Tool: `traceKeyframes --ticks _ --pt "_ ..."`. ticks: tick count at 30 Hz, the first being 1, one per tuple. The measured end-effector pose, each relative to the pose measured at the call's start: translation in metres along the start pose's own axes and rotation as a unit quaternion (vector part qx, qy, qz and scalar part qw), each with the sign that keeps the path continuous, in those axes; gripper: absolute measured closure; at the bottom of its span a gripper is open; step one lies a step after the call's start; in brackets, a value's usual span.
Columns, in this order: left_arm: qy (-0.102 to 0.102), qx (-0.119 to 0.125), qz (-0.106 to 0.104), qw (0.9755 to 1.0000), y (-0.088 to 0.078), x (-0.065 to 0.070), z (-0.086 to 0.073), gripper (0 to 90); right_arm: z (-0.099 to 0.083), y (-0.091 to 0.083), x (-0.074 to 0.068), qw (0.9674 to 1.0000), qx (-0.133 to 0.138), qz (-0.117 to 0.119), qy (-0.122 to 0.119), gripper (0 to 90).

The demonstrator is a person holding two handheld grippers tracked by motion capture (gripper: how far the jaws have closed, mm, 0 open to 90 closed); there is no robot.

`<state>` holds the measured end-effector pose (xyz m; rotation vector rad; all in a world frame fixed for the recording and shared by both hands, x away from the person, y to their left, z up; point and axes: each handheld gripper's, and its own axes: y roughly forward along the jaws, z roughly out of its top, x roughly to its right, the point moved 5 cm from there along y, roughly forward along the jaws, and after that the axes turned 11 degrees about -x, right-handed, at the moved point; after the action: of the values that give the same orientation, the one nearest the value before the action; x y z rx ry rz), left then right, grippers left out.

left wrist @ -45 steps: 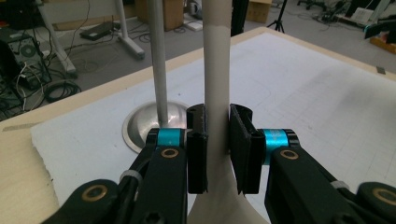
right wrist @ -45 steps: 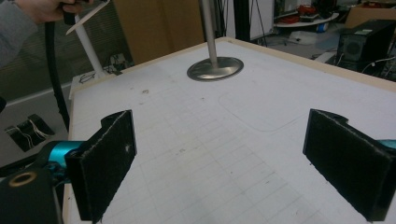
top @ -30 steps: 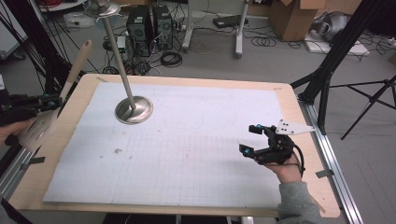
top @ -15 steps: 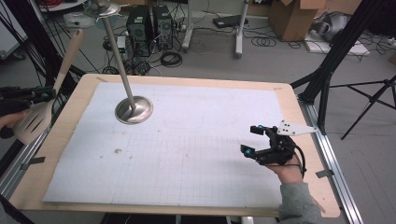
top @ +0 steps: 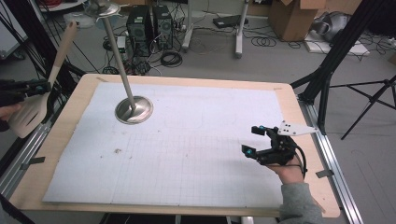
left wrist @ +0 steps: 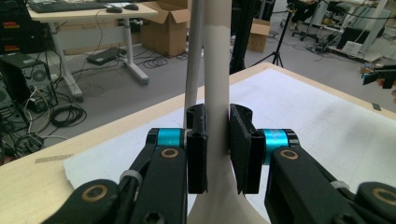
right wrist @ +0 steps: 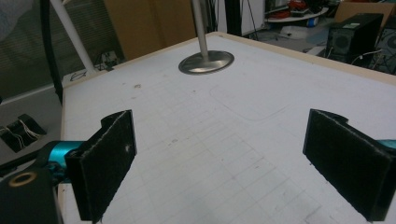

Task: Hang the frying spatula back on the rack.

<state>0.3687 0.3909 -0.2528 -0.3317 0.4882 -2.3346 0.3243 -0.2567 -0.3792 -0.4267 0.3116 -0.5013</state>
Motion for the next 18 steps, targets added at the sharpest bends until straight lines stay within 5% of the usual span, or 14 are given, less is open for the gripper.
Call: traceKeyframes --ticks 18 --pt "0.010 -0.002 -0.016 0.9998 -0.006 -0.020 0.014 77.3 -0.001 -0.002 0.004 0.9999 0.000 -0.009 0.005 8.6"
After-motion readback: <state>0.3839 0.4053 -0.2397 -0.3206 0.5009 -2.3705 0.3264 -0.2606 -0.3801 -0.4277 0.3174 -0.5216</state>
